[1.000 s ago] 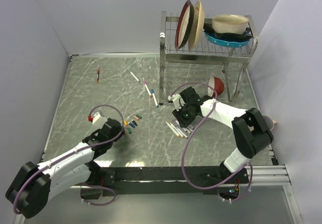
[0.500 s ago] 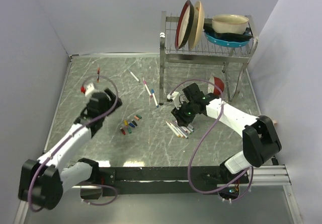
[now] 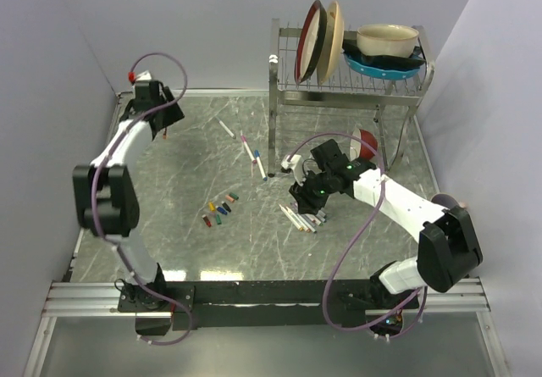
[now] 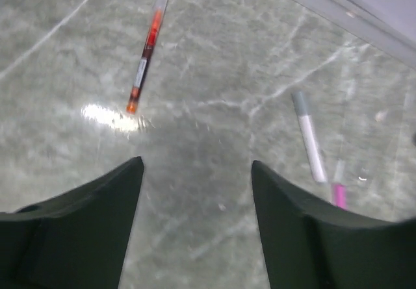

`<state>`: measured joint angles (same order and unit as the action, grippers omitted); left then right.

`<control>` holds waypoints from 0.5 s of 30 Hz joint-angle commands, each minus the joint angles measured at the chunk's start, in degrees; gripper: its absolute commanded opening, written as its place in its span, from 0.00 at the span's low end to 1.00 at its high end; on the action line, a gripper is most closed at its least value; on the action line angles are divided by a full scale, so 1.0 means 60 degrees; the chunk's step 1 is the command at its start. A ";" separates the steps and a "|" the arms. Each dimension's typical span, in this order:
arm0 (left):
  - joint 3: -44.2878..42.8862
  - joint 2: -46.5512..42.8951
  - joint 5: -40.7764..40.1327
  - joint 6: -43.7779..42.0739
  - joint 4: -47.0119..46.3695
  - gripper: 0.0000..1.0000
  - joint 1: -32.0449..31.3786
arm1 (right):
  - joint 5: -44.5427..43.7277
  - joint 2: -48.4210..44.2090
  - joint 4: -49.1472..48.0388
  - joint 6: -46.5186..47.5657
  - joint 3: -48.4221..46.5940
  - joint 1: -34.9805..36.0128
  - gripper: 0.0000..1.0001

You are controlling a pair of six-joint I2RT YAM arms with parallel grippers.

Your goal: Open the pen caps

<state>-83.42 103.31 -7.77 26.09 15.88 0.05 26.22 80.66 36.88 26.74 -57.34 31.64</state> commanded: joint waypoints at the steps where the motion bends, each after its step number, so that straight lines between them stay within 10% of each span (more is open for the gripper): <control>1: -0.2425 0.1909 -0.0125 -0.1871 0.1508 0.65 -0.0053 | 0.0157 -0.0509 0.0049 0.0186 -0.0448 0.0147 0.48; 15: -0.5767 0.5354 -0.1356 -0.2985 0.2363 0.46 0.0474 | 0.0128 -0.0612 0.0122 0.0377 -0.0492 0.0454 0.48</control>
<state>-111.94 133.60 -13.89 10.96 28.80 2.07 26.46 78.43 37.19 27.86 -57.45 33.12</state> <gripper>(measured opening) 0.462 0.480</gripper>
